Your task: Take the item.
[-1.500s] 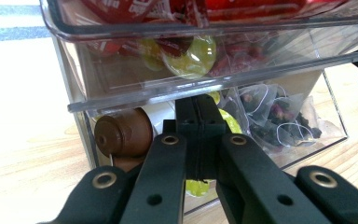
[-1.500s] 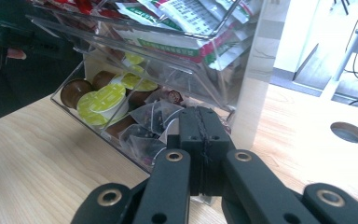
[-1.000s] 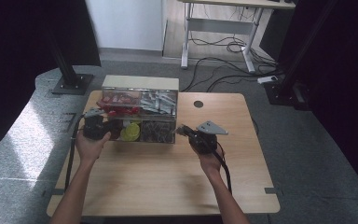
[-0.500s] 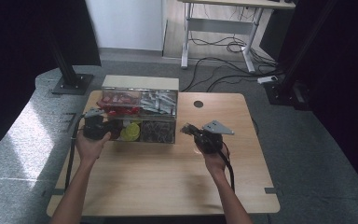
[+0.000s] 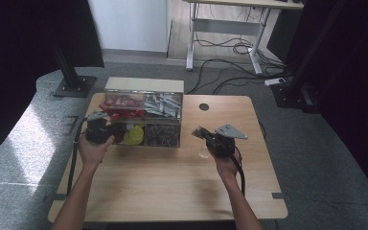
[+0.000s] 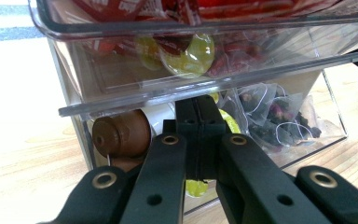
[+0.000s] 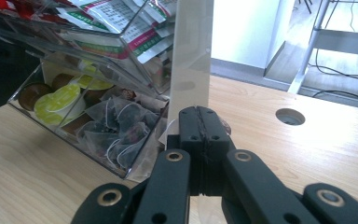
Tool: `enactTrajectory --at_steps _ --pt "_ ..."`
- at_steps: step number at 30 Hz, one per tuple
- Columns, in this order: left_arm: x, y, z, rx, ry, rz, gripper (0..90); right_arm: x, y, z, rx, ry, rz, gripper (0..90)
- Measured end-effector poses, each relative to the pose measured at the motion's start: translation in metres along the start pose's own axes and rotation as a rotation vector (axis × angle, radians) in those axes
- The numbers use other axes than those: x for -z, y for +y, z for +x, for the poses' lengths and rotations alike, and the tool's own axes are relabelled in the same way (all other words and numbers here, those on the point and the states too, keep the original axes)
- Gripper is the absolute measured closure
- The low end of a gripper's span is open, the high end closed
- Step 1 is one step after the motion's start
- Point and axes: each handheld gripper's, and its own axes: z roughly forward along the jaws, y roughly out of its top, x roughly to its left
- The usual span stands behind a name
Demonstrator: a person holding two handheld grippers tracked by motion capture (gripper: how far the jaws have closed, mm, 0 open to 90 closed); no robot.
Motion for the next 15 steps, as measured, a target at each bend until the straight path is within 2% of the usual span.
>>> enactTrajectory --at_steps 15 --pt "0.000 0.000 -0.001 -0.004 0.002 0.002 90.0 0.008 -0.003 -0.013 -0.013 -0.029 -0.002 88.7"
